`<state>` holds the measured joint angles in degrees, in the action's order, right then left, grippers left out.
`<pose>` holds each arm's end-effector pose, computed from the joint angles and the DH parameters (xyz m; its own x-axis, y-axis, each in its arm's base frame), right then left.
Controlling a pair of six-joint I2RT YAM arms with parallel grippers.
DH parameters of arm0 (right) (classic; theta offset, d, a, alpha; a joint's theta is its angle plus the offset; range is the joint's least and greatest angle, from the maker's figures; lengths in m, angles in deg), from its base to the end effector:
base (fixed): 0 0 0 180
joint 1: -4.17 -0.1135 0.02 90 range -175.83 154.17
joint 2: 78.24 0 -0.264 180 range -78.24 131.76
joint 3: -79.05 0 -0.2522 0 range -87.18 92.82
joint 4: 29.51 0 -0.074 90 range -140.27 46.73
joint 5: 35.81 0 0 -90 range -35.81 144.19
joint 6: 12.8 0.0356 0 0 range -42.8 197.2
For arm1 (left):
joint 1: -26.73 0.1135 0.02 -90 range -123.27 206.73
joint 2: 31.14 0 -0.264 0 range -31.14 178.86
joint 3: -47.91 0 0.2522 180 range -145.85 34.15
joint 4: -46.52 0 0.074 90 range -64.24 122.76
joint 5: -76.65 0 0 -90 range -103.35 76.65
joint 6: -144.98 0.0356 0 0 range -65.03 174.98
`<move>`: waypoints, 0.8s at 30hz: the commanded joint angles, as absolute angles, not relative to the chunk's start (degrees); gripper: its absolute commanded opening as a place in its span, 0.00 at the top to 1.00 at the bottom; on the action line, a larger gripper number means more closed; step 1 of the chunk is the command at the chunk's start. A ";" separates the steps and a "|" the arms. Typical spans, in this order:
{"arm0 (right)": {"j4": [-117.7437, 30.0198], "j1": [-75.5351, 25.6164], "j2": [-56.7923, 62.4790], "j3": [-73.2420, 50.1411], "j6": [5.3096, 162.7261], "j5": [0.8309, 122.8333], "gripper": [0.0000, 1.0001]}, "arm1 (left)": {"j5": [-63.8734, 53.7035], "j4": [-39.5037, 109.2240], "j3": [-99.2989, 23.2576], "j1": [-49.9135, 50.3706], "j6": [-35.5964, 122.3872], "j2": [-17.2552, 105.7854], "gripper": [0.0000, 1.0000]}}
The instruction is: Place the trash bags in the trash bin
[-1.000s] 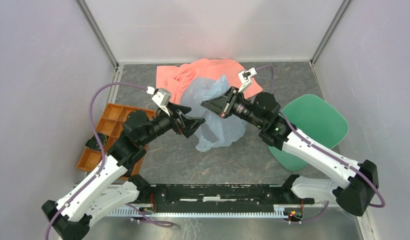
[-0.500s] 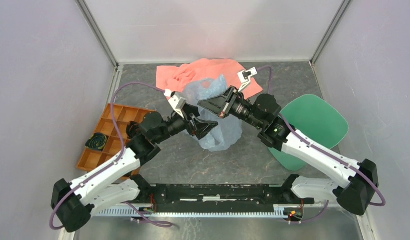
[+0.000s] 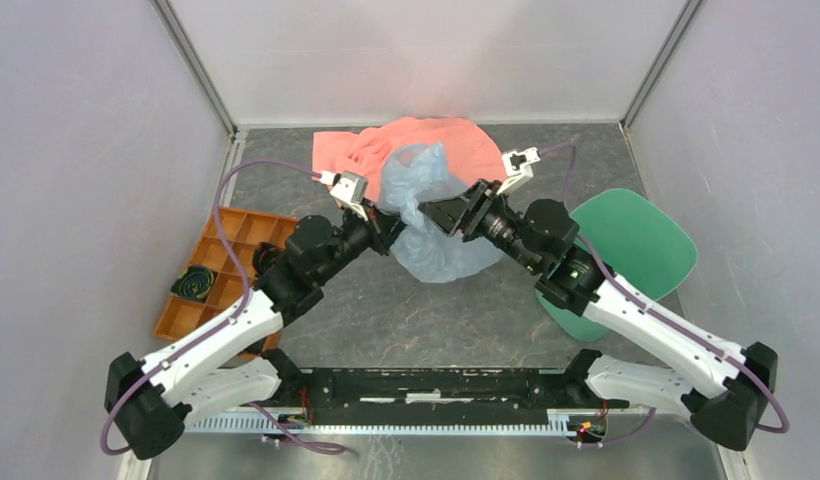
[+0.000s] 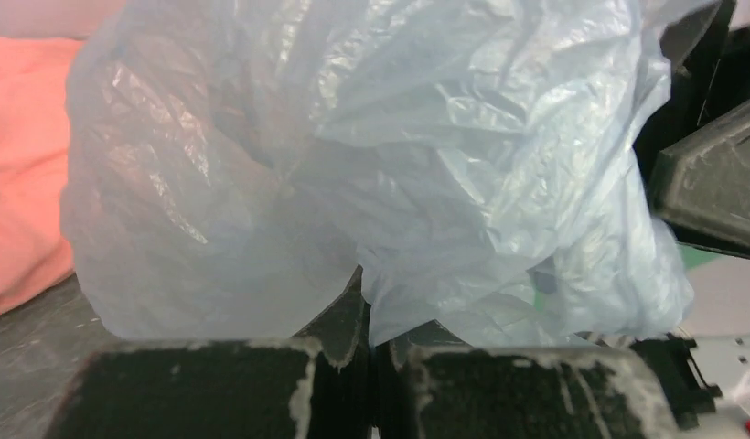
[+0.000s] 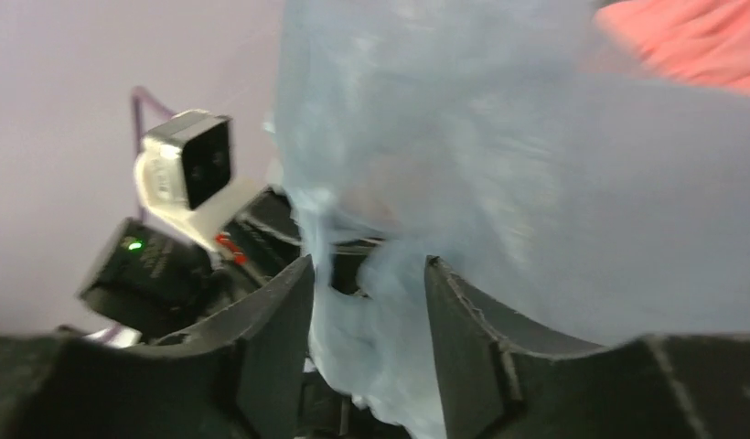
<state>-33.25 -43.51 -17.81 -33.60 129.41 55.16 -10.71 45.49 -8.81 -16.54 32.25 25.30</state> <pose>0.1675 0.1849 0.3796 -0.5703 0.5472 -0.6126 -0.4895 0.3724 0.7885 0.1706 -0.1628 0.3333 -0.2863 -0.2606 -0.9220 0.6588 0.6452 -0.3869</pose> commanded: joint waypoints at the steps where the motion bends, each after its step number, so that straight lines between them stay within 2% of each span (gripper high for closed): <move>1: -41.68 -43.73 -21.88 -33.38 116.64 44.30 0.32 | -23.80 44.91 -6.61 -16.69 30.67 18.32 0.98; 2: -42.52 -43.79 -22.49 -33.70 112.90 44.44 0.23 | -27.28 43.69 -6.25 -16.69 30.51 17.01 0.98; 3: -43.15 -43.73 -23.20 -33.83 106.72 45.57 0.09 | -31.33 42.24 -6.02 -16.69 30.46 15.74 0.98; 4: -45.47 -43.68 -23.84 -33.63 102.94 47.17 0.02 | -35.13 40.59 -6.05 -16.69 30.45 14.54 0.98; 7: -49.77 -43.64 -25.60 -31.97 93.17 53.74 0.02 | -44.40 36.75 -6.13 -16.69 31.72 12.48 0.98; 12: -57.86 -43.67 -28.36 -27.31 83.16 59.61 0.02 | -49.36 34.60 -7.25 -16.69 36.76 11.84 0.98; 18: -68.62 -43.71 -32.53 -23.48 77.70 35.72 0.02 | -55.46 33.68 -7.72 -16.69 38.64 9.72 0.98; 24: -79.68 -43.65 -35.34 -19.18 77.11 11.99 0.02 | -56.41 33.04 -7.40 -16.69 39.13 6.64 0.98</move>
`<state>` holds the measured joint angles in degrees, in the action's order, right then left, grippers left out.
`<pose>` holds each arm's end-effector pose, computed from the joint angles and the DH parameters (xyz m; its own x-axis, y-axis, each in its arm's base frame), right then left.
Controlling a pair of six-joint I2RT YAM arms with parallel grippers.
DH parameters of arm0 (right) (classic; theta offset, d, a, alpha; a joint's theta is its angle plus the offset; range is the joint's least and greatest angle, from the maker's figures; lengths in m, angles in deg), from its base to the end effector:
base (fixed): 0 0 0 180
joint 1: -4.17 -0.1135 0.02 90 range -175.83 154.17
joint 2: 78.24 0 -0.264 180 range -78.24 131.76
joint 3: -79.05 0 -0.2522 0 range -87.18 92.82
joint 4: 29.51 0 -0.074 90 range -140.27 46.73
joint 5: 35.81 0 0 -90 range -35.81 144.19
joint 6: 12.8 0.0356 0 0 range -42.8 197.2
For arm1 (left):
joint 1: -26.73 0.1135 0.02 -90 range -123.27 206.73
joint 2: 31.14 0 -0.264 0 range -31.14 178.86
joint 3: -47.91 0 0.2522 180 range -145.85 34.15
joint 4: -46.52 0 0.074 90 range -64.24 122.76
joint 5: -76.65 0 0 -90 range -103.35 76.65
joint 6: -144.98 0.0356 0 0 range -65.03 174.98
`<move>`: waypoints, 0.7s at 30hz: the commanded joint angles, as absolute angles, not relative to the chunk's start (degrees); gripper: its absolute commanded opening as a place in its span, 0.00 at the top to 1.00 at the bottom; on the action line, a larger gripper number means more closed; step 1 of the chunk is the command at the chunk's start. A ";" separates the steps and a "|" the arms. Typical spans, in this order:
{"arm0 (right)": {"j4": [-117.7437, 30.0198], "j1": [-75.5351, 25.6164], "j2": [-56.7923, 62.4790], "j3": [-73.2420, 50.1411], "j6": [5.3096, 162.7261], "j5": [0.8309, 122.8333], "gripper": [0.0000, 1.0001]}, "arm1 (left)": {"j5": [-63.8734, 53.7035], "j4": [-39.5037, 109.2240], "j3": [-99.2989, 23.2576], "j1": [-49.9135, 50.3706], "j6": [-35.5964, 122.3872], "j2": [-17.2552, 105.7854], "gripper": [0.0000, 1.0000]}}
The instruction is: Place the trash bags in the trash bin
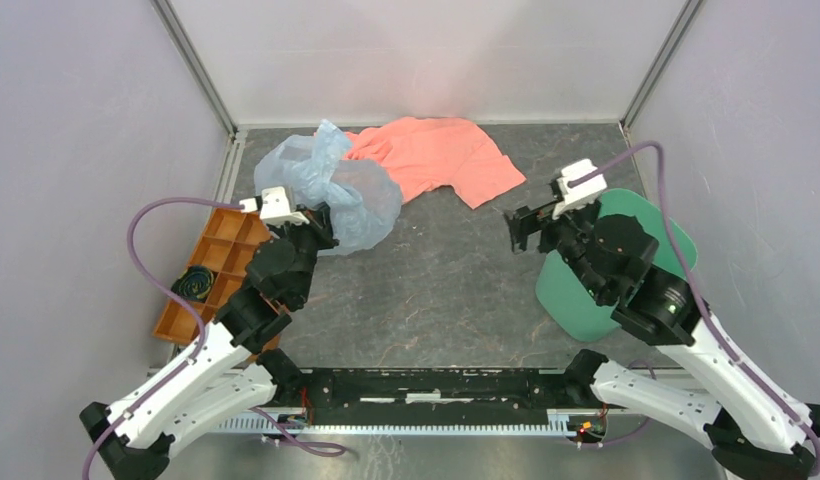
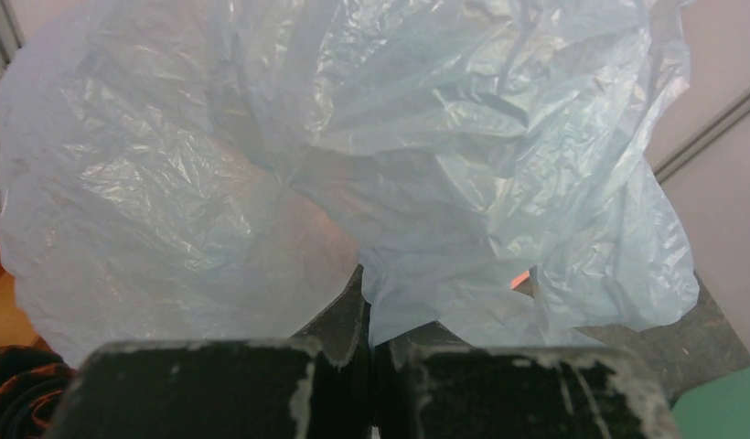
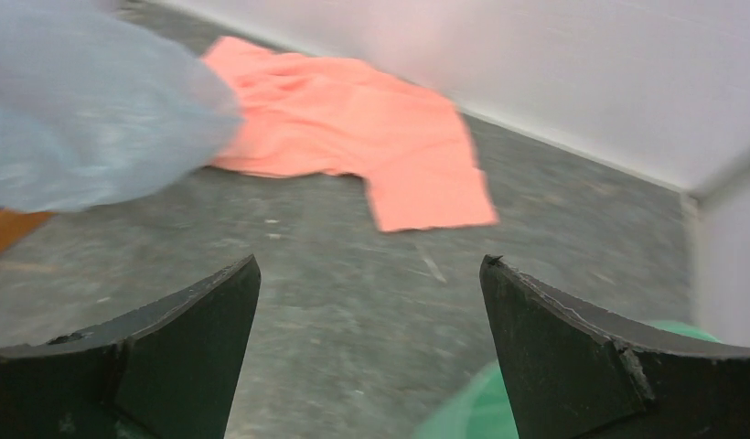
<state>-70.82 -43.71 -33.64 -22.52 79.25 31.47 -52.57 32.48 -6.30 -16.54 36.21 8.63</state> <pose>0.1091 0.1002 0.4254 -0.1025 -0.0642 -0.9927 -0.4240 0.9056 -0.0148 0.1340 -0.0953 0.3460 -0.0179 -0.3255 -0.9454 0.0685 0.9429 -0.3259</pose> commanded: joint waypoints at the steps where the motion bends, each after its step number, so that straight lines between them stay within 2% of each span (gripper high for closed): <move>1: -80.90 -43.69 -36.18 -19.52 77.12 9.61 0.02 | -56.41 31.95 -7.38 -16.69 38.96 6.17 0.98; 7: -88.86 -43.65 -37.30 -21.41 88.45 1.50 0.02 | -56.51 30.83 -6.33 -16.69 38.06 3.94 0.98; 13: -94.51 -43.71 -32.85 -21.49 89.61 14.01 0.05 | -56.00 30.64 -6.67 -16.69 38.69 4.36 0.98; 16: -97.05 -43.69 -30.80 -22.62 89.79 16.97 0.16 | -55.80 30.65 -6.79 -16.69 38.93 4.32 0.98; 21: -102.15 -43.66 -26.26 -23.48 92.41 13.08 0.32 | -55.52 30.82 -6.61 -16.69 38.82 4.02 0.98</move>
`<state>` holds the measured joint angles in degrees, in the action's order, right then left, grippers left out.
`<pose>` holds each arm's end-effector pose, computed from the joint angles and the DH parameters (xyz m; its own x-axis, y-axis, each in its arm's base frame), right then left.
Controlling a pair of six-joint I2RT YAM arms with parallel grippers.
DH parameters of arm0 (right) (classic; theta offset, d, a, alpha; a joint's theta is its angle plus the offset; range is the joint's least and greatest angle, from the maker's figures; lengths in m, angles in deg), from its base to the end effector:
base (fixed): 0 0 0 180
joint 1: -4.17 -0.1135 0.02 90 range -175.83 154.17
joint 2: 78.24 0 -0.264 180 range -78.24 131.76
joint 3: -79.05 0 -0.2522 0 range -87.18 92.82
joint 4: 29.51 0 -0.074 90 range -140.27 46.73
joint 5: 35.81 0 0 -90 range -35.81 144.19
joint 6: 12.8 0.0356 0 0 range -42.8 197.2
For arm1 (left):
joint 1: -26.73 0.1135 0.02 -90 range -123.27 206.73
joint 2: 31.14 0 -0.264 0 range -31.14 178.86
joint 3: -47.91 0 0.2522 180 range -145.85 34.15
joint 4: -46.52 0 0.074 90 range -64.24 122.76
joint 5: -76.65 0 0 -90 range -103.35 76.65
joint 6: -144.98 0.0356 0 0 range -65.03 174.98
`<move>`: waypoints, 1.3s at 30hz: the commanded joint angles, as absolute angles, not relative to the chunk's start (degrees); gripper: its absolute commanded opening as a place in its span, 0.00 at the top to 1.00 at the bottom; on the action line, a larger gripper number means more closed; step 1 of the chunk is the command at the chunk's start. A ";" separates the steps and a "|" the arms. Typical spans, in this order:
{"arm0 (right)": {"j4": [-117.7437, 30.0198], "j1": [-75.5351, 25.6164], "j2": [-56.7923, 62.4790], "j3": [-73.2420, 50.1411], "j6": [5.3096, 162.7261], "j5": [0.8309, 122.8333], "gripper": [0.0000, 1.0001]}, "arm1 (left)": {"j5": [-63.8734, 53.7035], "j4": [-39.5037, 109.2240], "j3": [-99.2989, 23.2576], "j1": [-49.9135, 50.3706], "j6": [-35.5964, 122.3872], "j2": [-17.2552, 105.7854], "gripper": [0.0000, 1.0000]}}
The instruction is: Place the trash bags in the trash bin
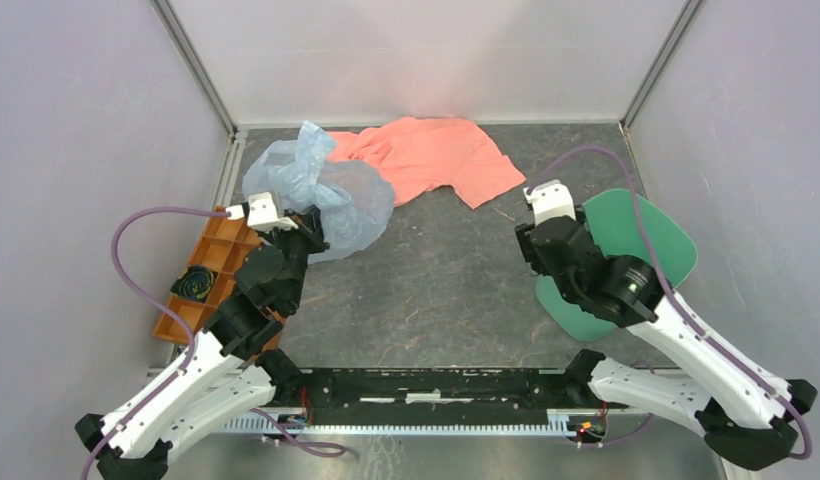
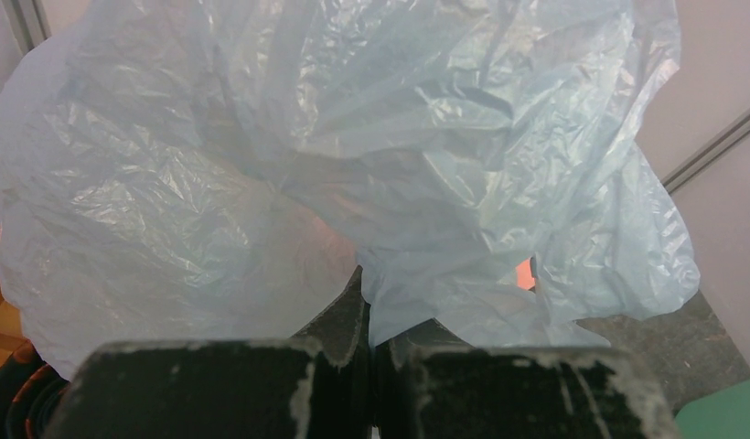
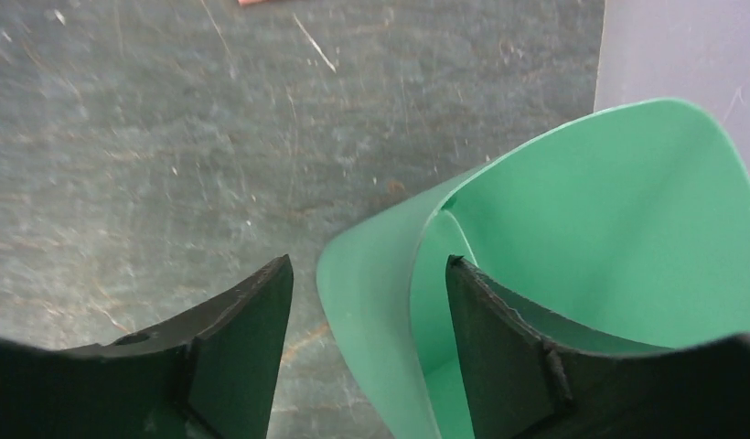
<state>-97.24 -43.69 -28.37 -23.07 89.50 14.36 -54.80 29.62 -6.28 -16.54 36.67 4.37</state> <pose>0.1179 0.0963 0.3690 -0.4698 -0.2754 -0.8387 -0.1421 0.9613 -0.2361 0.1215 -0.0820 0.3507 0.0114 -0.3341 -0.9425 0.0375 0.9420 -0.3335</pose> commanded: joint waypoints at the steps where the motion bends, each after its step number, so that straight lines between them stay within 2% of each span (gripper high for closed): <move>1: -102.39 -43.65 -25.72 -23.63 92.48 12.80 0.35 | -55.34 30.75 -6.70 -16.69 38.79 4.02 0.98; 3: -102.15 -43.65 -24.78 -23.64 91.83 12.68 0.42 | -55.26 30.49 -6.94 -16.69 38.97 3.92 0.98; 6: -101.04 -43.70 -23.59 -23.35 90.17 14.70 0.58 | -55.52 29.59 -7.74 -16.65 38.75 3.84 0.98; 12: -91.99 -43.74 -22.54 -23.45 82.70 28.87 0.84 | -56.10 25.48 -9.55 -16.69 38.04 1.32 0.98; 19: -81.03 -46.31 -16.01 -20.90 75.43 52.57 0.99 | -57.37 18.44 -14.19 -16.69 35.04 -2.47 0.98; 24: -75.81 -52.03 -9.84 -19.16 73.54 62.12 0.99 | -58.38 12.57 -20.27 -16.69 31.73 -4.11 0.98; 32: -67.30 -58.34 -7.46 -21.84 71.92 72.99 0.99 | -51.14 14.71 -32.63 -16.69 33.15 -0.91 0.98; 34: -65.03 -59.05 -6.90 -23.16 72.39 72.53 0.91 | -48.76 15.44 -35.71 -16.69 31.88 0.72 0.98; 37: -63.44 -59.55 -6.06 -22.52 73.60 67.97 0.70 | -43.42 17.03 -39.00 -16.69 30.99 3.45 0.98; 39: -63.40 -59.57 -6.33 -20.59 74.33 65.62 0.51 | -39.55 18.05 -40.34 -16.69 31.21 5.40 0.98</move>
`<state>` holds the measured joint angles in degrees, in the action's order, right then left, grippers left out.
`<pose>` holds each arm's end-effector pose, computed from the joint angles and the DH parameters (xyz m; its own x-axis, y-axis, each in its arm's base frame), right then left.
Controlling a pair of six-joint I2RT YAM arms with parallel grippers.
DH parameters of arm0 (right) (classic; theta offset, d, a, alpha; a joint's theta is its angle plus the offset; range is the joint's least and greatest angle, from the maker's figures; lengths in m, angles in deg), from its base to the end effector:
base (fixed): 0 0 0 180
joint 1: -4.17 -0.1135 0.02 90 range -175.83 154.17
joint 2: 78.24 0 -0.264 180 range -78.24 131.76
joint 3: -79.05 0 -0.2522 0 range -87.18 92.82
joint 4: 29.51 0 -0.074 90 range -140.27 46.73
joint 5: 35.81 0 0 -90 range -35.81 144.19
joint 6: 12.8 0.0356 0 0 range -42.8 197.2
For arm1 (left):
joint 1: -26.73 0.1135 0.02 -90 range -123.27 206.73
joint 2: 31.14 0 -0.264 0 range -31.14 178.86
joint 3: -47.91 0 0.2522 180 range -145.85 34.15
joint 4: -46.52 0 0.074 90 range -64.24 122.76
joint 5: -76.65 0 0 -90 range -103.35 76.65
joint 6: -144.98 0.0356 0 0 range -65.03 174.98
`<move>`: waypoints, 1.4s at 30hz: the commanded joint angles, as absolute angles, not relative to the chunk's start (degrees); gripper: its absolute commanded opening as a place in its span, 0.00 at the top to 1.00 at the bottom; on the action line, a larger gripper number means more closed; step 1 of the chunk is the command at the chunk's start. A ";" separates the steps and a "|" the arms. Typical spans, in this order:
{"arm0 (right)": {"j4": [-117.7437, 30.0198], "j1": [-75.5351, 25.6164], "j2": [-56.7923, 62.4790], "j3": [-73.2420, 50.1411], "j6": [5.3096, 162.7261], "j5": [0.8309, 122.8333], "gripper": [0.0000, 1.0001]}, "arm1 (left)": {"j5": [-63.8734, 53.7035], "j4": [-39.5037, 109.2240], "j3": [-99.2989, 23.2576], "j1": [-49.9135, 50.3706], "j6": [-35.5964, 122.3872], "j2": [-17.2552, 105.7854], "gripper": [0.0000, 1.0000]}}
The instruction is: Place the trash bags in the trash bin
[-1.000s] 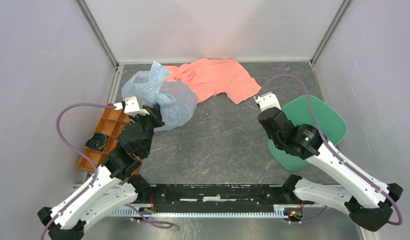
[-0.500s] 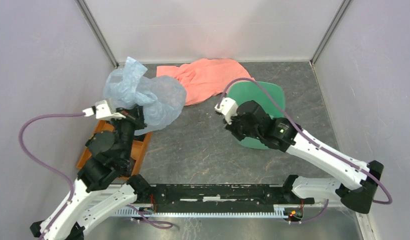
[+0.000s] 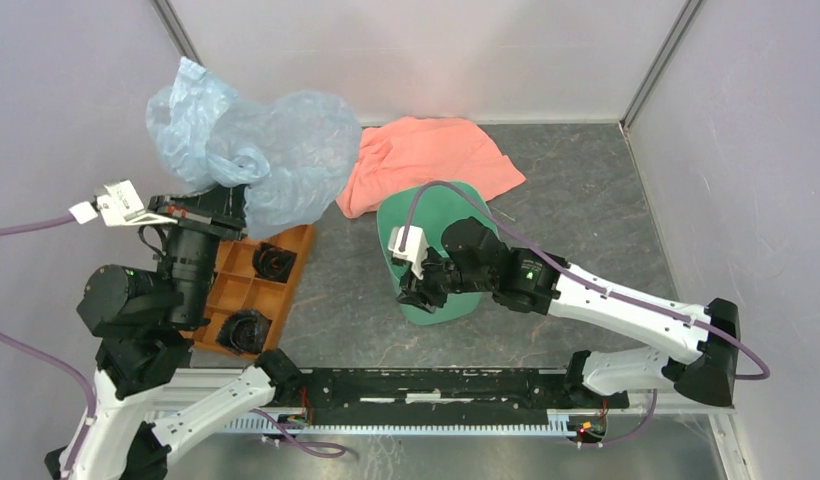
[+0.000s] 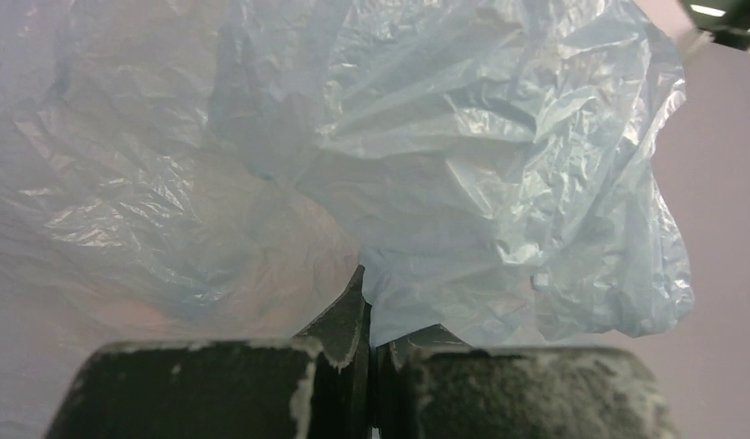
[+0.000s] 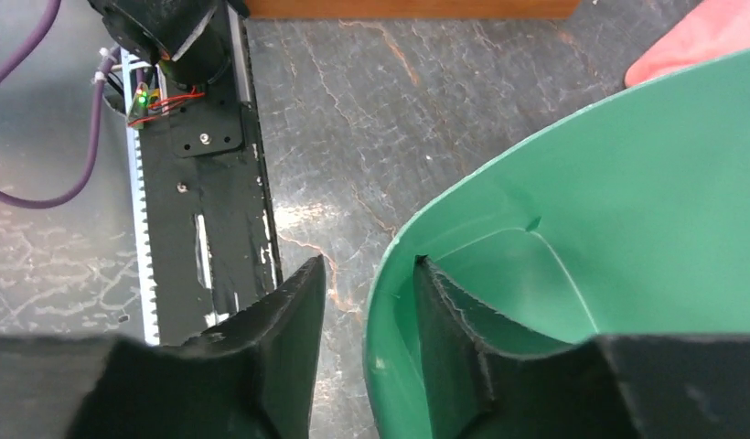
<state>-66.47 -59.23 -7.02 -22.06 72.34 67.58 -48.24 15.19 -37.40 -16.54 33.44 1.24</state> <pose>0.1179 0.2538 0.3440 -0.1369 -0.4575 -0.8786 -0.9754 0.2170 0.0390 0.0467 -0.0160 0.4941 0.1851 -0.5878 -0.7875 0.2612 0.8020 -0.5372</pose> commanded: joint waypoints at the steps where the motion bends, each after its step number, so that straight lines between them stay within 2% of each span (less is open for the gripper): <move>1: -63.50 -59.66 -7.02 -19.70 74.54 64.49 0.43 | -37.08 18.65 -41.00 -16.69 31.39 6.53 0.98; 4: -62.86 -59.65 -11.39 -18.51 74.70 58.65 0.24 | -27.60 20.84 -43.48 -16.68 31.29 10.26 0.98; 6: -61.31 -59.64 -15.69 -19.48 74.83 52.51 0.17 | -20.11 22.77 -45.66 -16.69 30.82 13.10 0.98; 10: -54.73 -59.60 -26.86 -26.95 72.43 39.35 0.11 | -6.06 27.51 -50.08 -16.69 26.88 20.21 0.98; 16: -52.86 -59.64 -38.61 -35.54 72.73 22.27 0.09 | -0.75 42.41 -46.51 -16.69 7.07 28.09 0.98; 23: -50.45 -59.57 -44.91 -39.19 74.53 15.84 0.10 | -5.35 45.75 -40.04 -16.69 -3.05 29.10 0.98; 29: -50.17 -59.63 -44.14 -37.38 70.33 11.54 0.10 | -21.97 23.69 -36.68 -16.64 -2.88 22.68 0.98; 37: -48.36 -59.68 -42.29 -34.66 65.45 8.94 0.10 | -26.11 16.20 -26.52 -16.69 -0.80 12.75 0.98; 42: -45.00 -59.59 -42.61 -32.82 64.74 11.11 0.09 | -23.94 16.23 -23.22 -16.69 1.55 10.58 0.98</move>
